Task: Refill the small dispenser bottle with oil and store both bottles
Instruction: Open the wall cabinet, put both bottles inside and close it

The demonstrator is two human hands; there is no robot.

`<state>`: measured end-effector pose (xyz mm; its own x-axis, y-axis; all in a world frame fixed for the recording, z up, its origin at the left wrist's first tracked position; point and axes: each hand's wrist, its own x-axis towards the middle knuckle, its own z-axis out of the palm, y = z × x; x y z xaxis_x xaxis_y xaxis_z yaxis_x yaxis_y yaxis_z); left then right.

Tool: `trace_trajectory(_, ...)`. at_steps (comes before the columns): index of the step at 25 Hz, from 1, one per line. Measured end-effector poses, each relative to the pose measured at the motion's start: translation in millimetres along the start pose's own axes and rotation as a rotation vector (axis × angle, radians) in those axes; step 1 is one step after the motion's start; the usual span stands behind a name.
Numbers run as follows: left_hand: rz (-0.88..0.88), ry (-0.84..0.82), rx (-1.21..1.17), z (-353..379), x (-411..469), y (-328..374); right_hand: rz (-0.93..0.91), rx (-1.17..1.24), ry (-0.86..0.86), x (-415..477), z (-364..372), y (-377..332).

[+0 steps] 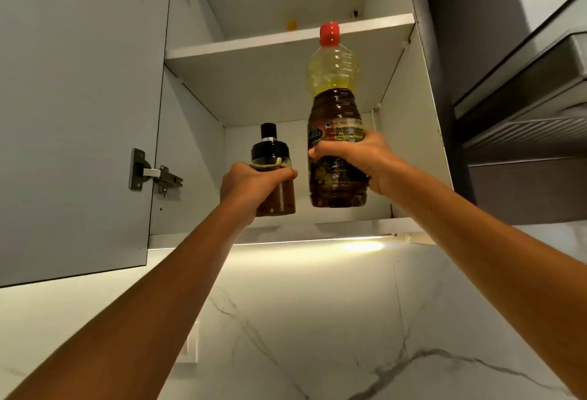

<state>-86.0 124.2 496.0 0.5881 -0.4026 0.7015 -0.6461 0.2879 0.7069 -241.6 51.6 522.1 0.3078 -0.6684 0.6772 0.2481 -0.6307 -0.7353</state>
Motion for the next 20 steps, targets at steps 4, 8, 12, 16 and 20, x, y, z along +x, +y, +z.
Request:
trace_trajectory(4,0.008,-0.029,0.033,10.3,10.8,-19.9,0.044,-0.029,-0.017,13.1,6.3,18.8)
trace_trajectory(8,-0.001,-0.006,0.013,19.6,17.0,-35.1,0.084,-0.044,-0.064,16.8,8.3,32.7)
trace_trajectory(12,0.018,-0.014,-0.012,21.8,20.8,-40.9,0.128,-0.09,-0.07,20.8,9.0,37.5)
trace_trajectory(16,0.064,-0.067,0.091,16.3,19.9,-45.9,0.118,-0.109,-0.091,16.3,10.4,39.4)
trace_trajectory(20,0.223,0.001,0.468,9.3,6.9,-54.1,-0.298,-0.471,-0.05,6.0,-2.0,51.7)
